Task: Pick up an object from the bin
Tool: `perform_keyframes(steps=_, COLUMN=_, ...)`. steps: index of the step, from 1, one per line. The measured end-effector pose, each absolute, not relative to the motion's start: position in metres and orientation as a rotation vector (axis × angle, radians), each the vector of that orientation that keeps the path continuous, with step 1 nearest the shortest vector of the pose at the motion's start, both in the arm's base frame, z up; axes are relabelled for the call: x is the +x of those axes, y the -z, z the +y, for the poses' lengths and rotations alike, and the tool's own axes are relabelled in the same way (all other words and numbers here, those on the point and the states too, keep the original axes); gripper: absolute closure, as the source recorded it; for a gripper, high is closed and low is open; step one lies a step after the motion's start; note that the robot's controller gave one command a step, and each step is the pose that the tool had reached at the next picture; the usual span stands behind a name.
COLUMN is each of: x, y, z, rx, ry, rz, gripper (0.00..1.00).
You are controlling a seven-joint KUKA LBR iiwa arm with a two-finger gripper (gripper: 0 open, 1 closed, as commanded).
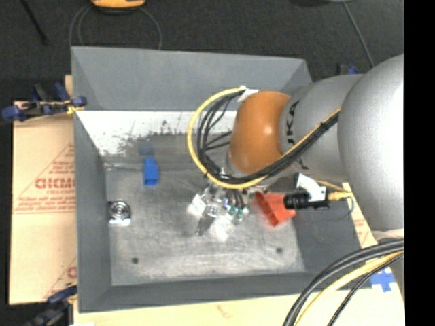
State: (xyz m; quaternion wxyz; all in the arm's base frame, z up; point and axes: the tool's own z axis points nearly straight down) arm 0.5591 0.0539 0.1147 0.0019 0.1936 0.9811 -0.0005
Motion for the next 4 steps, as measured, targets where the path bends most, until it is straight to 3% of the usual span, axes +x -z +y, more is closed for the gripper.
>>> perform_keyframes(steps=1, x=0.564, y=-0.109, z=0.051, rx=0.588, ry=0.001, rz=3.083, gripper=0.00)
perform_keyframes(steps=2, x=0.586, y=-0.088, z=0.055, rx=0.517, ry=-0.003, rz=3.078, gripper=0.00)
perform_keyframes(steps=3, x=0.586, y=-0.084, z=0.038, rx=0.220, ry=-0.024, rz=3.102, gripper=0.00)
perform_keyframes(steps=4, x=0.588, y=-0.082, z=0.031, rx=0.232, ry=-0.010, rz=3.090, gripper=1.00)
